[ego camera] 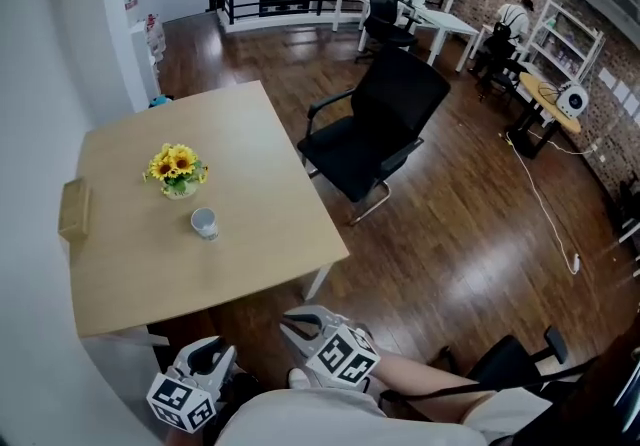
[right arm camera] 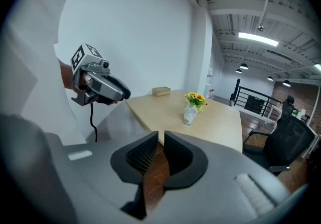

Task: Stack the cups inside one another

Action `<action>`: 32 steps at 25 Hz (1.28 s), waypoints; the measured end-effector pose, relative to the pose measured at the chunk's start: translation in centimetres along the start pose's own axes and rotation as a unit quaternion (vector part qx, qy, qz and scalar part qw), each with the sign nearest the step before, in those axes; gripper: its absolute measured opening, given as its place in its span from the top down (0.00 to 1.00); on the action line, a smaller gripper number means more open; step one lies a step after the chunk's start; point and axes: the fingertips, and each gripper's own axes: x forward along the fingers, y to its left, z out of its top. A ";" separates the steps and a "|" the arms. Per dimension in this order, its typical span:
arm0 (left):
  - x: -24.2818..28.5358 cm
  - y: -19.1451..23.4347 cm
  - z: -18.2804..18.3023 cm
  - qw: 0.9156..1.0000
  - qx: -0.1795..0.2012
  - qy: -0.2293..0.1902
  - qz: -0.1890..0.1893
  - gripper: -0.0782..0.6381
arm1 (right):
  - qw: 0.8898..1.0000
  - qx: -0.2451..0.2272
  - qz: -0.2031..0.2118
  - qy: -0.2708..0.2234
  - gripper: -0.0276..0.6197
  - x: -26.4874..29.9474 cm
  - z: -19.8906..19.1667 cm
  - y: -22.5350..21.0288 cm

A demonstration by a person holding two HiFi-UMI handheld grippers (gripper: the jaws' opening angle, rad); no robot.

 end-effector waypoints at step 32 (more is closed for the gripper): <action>-1.5 -1.3 -2.5 1.000 -0.002 -0.001 0.008 0.76 | 1.000 -0.010 -0.010 -0.009 0.95 -1.2 -0.8 1.8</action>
